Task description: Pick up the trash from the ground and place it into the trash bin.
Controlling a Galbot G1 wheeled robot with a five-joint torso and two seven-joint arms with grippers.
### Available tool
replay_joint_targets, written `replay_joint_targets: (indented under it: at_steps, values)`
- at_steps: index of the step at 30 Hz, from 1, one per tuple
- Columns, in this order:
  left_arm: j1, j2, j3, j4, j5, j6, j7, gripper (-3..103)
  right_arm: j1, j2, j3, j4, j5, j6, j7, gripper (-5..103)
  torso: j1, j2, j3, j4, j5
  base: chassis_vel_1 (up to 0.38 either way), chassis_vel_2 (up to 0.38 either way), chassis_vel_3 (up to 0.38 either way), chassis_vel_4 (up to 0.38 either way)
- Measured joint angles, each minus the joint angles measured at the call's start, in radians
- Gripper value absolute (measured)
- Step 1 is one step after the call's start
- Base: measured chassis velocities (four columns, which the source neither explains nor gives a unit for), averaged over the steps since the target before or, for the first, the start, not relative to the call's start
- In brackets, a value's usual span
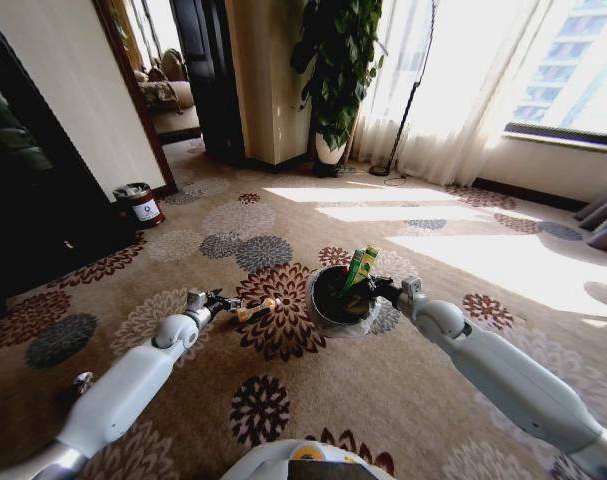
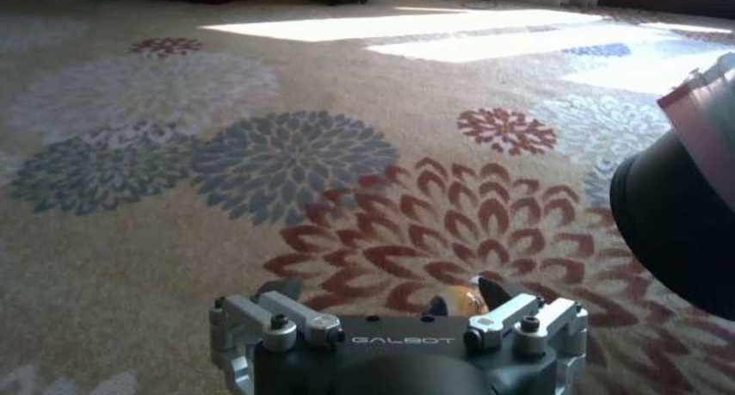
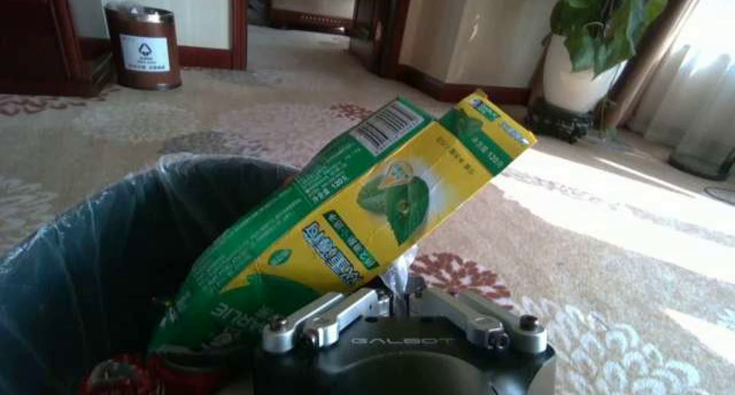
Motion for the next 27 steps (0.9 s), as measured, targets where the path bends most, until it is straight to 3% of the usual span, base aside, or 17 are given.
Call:
replay_joint_targets:
  at_steps: [1,2,9,11,13,17,19,27]
  values:
    - [-0.02,-0.014,0.024,0.062,0.051,-0.008,0.053,100,-0.007,-0.003,0.003,0.0,0.002,0.011,0.0,3,0.0,0.0,0.0,0.0002,0.0002,-0.061,0.1,0.059,-0.047]
    - [-0.023,-0.022,0.03,0.075,0.061,-0.009,0.059,100,-0.008,-0.003,0.003,0.001,0.003,0.012,0.0,3,0.0,0.0,0.0,0.0002,0.0002,-0.061,0.1,0.04,-0.047]
    - [-0.012,-0.069,0.077,0.094,0.111,-0.012,0.038,100,-0.002,-0.003,0.005,0.008,0.014,0.011,0.0,3,0.0,0.0,-0.001,-0.0002,0.0002,0.013,-0.032,-0.005,0.033]
    - [-0.021,-0.085,0.096,0.145,0.181,-0.045,0.036,100,0.002,0.001,0.005,0.007,0.014,0.008,0.0,3,0.0,0.0,-0.001,-0.0003,0.0002,0.01,-0.033,-0.016,0.015]
    - [-0.026,-0.088,0.098,0.16,0.199,-0.052,0.04,100,0.002,0.001,0.005,0.007,0.014,0.008,0.0,3,0.0,0.0,-0.001,-0.0003,0.0002,0.0,0.0,0.0,0.0]
    - [-0.057,-0.093,0.113,0.241,0.287,-0.074,0.085,100,-0.004,0.002,0.005,0.007,0.01,0.007,0.0,3,0.0,0.0,0.0,0.0001,0.0003,0.0,0.0,0.0,0.0]
    - [-0.093,-0.098,0.13,0.314,0.351,-0.117,0.129,100,-0.009,0.002,0.004,0.006,0.006,0.007,0.0,3,0.0,0.0,-0.001,0.0003,0.0004,0.0,0.0,0.0,0.0]
    - [-0.215,-0.144,0.182,0.503,0.427,-0.246,0.232,100,-0.002,-0.004,-0.016,0.004,0.008,0.005,0.0,3,0.0,0.0,0.0,-0.0001,0.0003,0.0,0.0,0.0,0.0]
